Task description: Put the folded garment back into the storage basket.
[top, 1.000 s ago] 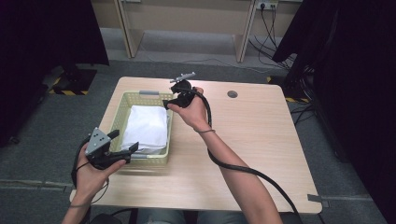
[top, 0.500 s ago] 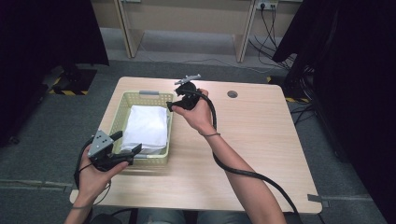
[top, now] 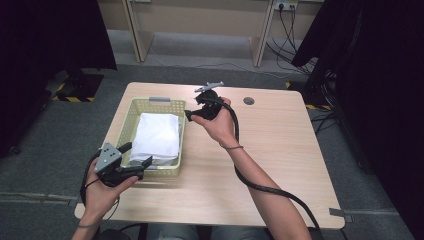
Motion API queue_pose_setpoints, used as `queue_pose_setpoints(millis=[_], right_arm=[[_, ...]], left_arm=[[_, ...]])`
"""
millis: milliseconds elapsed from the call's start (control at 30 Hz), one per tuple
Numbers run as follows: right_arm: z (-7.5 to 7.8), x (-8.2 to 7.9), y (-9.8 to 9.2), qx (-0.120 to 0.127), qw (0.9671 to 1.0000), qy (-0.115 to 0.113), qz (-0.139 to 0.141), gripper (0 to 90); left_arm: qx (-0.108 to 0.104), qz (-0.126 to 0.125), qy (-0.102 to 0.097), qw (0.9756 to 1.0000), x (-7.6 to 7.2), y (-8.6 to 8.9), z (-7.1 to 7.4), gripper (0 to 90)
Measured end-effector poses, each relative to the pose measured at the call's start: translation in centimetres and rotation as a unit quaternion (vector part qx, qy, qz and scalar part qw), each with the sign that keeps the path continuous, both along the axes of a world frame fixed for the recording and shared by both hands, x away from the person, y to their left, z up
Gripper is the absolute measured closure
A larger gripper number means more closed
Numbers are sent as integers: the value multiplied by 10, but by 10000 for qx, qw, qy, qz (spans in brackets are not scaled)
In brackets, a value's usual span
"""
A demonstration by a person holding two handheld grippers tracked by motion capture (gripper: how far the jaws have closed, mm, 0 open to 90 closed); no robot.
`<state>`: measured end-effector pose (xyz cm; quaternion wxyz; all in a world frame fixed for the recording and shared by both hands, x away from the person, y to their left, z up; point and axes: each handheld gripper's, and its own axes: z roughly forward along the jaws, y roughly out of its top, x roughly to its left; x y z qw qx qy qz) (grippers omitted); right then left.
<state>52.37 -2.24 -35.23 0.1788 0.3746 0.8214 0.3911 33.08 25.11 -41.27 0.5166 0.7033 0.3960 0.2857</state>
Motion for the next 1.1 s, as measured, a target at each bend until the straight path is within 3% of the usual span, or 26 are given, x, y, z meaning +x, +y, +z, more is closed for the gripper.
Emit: queue_pose_setpoints(millis=[1100], right_arm=[[-7, -20, -68, 87, 9991, -103, -397, 159]], left_arm=[[-122, -148, -285, 9994, -29, -8, -17, 142]])
